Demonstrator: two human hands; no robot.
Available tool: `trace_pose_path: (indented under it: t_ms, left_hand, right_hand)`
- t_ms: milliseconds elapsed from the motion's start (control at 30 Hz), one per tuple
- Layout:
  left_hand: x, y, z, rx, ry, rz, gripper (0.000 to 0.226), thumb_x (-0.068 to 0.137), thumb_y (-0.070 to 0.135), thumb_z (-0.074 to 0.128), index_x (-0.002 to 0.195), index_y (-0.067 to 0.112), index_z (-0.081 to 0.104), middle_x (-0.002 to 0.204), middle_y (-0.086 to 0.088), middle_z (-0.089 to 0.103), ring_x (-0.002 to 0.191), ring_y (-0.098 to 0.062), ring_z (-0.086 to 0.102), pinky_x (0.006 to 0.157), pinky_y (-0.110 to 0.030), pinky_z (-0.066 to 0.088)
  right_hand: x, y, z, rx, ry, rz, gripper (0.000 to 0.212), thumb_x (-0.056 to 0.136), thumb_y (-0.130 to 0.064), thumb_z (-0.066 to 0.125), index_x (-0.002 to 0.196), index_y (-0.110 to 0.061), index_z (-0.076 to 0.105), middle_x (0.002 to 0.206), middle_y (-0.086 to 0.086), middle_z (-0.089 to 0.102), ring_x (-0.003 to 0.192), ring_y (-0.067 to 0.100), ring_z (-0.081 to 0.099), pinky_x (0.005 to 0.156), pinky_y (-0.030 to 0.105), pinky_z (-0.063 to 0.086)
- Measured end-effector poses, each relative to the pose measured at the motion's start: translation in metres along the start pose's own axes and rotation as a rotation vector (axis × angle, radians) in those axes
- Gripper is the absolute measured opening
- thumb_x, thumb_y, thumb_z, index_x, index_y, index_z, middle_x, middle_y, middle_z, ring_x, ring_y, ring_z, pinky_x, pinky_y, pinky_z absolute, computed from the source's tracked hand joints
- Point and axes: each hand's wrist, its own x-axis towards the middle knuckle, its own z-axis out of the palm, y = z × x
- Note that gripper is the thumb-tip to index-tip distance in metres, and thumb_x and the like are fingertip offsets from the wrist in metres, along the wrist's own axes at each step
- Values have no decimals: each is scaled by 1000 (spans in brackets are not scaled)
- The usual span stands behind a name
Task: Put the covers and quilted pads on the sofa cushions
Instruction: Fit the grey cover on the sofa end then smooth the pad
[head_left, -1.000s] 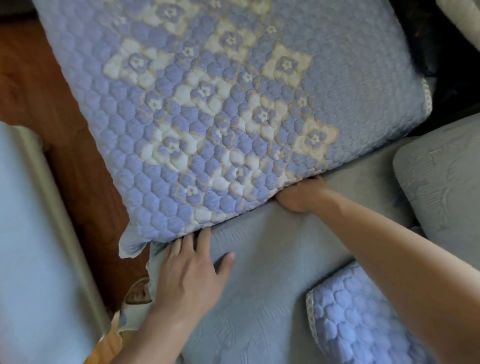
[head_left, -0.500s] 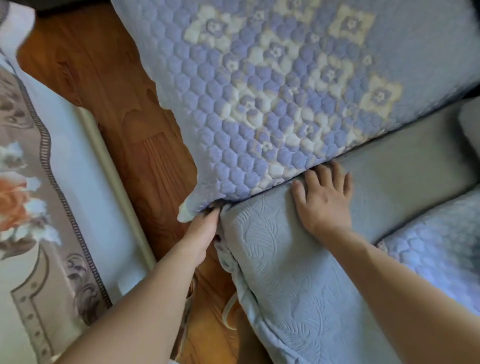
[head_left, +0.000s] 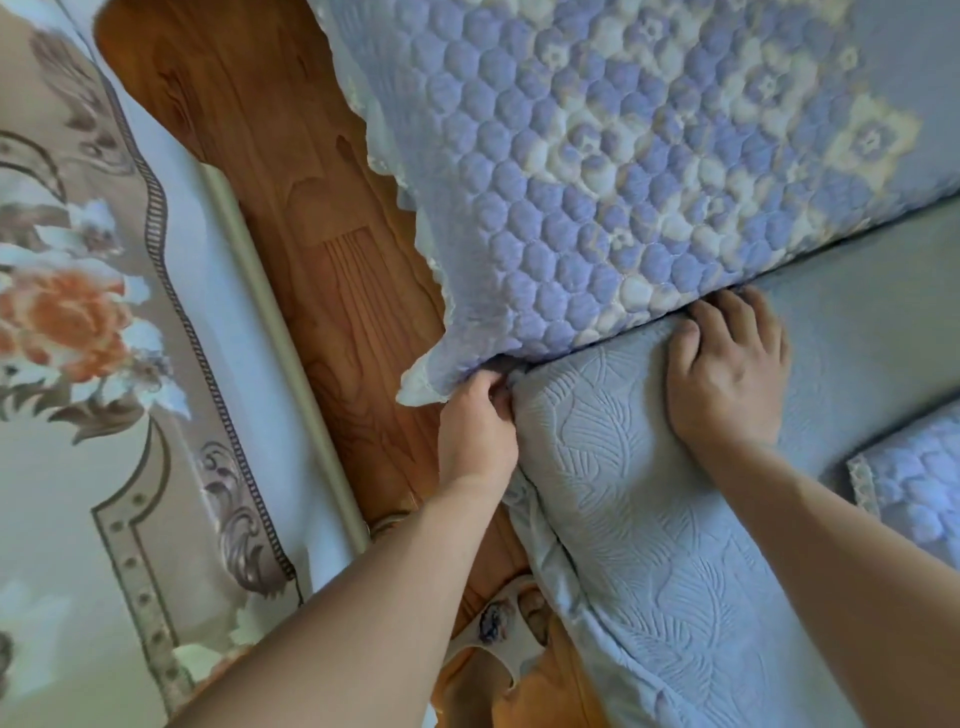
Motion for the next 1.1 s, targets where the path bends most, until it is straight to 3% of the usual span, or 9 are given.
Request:
trace_pose_path:
  t_ms: [200,333,433,533,633,733,833,933,1100]
  left_hand:
    - [28,-17,-7,409,-253,-100,13,94,4,45,93,13,55,108,-16,65,102,-37,63,83,-42,51]
    - [70,-32,12,121,-181,-450,28,100,10,45,120,7,64,122,-17,65,113,-37,61,98,-43,49]
    - [75,-38,17,-99,-221,-491,36,96,8,52,130,14,62,122,-8,65,108,-27,61,86,-32,45]
    - [42,-41,3,-403,-117,-611,25,90,11,58,108,26,70,114,2,70,99,-15,63,89,-30,47]
    - [-1,-13,0,-427,111,-539,15,96,14,57,86,21,66,101,1,64,94,-14,58,78,-16,40]
    - [-41,36,5,-382,208,-212,16,99,10,55,87,18,61,97,3,55,91,-7,53,81,-9,37]
    - [-57,39,12,-530,196,-209,23,102,10,53,95,27,67,106,8,62,100,-7,61,91,-22,50]
    - [-38,15,3,-906,176,-666,22,101,10,52,110,26,65,107,6,69,89,-11,71,74,-36,62]
    - [-26,1,-3,-601,-83,-624,10,98,23,57,101,25,67,86,5,69,68,-11,62,50,-17,45]
  right_hand:
    - [0,-1,1,-26,-16,19,35,99,-30,39,117,-14,64,132,6,59,138,30,40,114,51,30]
    - [-2,6,11,-18,46,11,34,98,-29,41,115,-12,66,131,6,61,136,30,42,113,51,31]
    - [-1,8,18,-13,53,35,37,96,-29,39,118,-13,64,134,5,58,138,29,40,114,50,28]
    - [-2,8,20,-18,6,39,37,96,-29,38,120,-13,61,136,4,55,139,28,37,115,48,25]
    - [-2,6,15,-15,-20,55,39,96,-30,37,121,-12,60,137,5,54,139,28,36,114,49,26]
    - [-2,3,13,-12,-31,62,38,96,-30,37,121,-12,60,138,6,53,140,28,36,113,49,26]
    - [-1,4,12,-10,-21,58,37,97,-29,37,119,-11,61,136,7,54,139,27,37,113,48,26]
    - [0,2,12,-15,-4,46,37,98,-28,38,118,-10,64,135,7,57,137,29,40,111,48,30]
    - [-4,-13,-9,134,16,-47,24,94,-17,50,108,-2,63,117,22,58,115,44,49,101,48,39]
